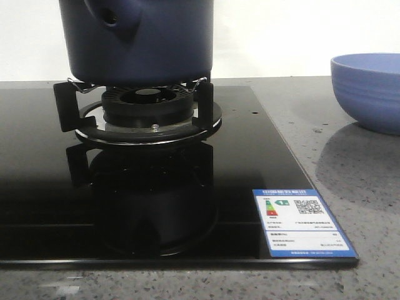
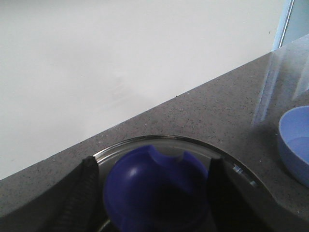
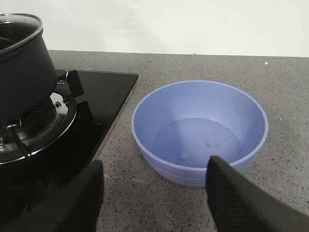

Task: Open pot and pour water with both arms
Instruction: 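Grasp the blue lid knob with the left gripper and lift the lid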

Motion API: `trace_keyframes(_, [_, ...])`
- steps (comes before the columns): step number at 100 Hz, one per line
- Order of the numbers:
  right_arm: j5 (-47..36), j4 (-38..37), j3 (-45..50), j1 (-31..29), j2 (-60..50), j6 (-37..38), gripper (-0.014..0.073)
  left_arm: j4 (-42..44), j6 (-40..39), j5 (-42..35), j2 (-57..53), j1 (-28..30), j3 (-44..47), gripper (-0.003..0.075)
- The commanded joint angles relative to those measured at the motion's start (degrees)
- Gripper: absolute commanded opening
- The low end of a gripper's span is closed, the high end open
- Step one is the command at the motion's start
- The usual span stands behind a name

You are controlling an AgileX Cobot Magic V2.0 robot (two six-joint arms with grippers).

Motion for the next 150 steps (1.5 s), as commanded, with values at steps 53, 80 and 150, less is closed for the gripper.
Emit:
trace_keyframes(53, [-3.8, -0.4, -2.1, -0.1, 0.8, -0.6, 0.0418, -1.6, 0.0, 0.3, 1.0, -0.5, -3.9, 0.0443])
trace_keyframes(80, [-3.7, -0.4, -2.1, -0.1, 0.8, -0.6, 0.0418, 1.0, 0.0, 0.4, 1.0, -0.5, -3.7, 0.0445])
trace_keyframes(150, [-3.3, -0.4, -2.1, -0.1, 0.8, -0.6, 0.0418, -1.6, 1.5, 2.5, -1.3, 0.5, -3.7, 0.0509])
